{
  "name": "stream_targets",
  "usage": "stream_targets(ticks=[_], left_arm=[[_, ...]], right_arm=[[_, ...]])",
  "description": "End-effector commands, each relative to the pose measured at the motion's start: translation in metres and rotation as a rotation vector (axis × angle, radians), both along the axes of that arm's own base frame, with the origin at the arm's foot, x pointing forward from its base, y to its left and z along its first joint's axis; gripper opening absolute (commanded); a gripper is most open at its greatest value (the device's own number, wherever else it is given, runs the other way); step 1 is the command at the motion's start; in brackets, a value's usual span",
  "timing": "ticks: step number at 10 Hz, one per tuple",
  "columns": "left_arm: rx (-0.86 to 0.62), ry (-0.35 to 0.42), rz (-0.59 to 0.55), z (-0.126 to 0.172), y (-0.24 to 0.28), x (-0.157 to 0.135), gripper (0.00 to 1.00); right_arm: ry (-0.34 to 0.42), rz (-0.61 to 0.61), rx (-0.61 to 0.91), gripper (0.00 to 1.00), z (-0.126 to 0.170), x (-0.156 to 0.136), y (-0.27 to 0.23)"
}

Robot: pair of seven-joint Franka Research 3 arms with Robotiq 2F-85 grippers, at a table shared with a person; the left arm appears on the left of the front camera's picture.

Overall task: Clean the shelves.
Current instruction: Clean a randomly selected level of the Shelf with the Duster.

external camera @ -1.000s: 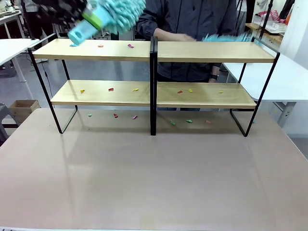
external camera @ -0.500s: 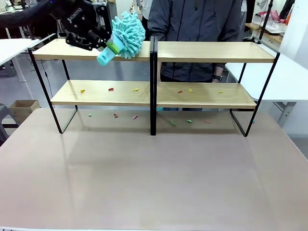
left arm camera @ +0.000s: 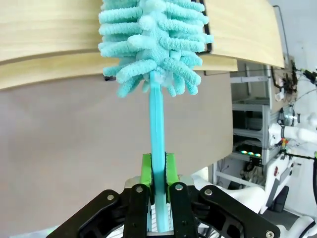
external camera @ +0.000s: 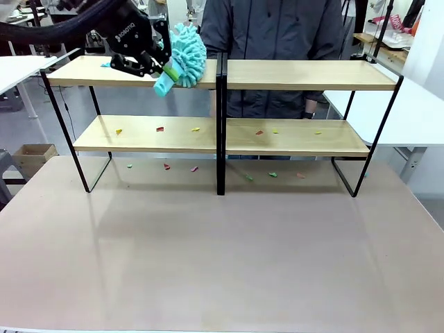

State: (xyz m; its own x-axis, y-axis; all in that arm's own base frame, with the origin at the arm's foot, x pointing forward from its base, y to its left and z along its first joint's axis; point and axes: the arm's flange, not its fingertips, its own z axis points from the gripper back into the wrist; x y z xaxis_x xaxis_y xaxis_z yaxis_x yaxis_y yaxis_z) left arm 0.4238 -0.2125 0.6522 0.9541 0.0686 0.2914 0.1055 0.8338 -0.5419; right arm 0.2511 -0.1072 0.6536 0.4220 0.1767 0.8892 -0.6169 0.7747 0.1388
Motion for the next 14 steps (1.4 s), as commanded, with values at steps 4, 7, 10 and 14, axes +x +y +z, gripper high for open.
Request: stream_targets(ticks=[4,7,10,14], left_arm=[[0.119,0.06,0.101,-0.002,0.061,0.021,0.12],[0.107,0.095,0.203,0.003,0.104,0.036,0.12],[0.119,0.16,0.313,0.008,0.142,0.038,0.12],[0.231,0.217,0.317,0.009,0.168,0.025,0.12]], right_arm=[[-0.003,0.007,0.006,1.0,0.001,0.001,0.0],[-0.003,0.007,0.006,1.0,0.001,0.001,0.0],[-0.003,0.007,0.006,1.0,0.001,0.001,0.0],[-0.003,0.007,0.006,1.0,0.001,0.001,0.0]])
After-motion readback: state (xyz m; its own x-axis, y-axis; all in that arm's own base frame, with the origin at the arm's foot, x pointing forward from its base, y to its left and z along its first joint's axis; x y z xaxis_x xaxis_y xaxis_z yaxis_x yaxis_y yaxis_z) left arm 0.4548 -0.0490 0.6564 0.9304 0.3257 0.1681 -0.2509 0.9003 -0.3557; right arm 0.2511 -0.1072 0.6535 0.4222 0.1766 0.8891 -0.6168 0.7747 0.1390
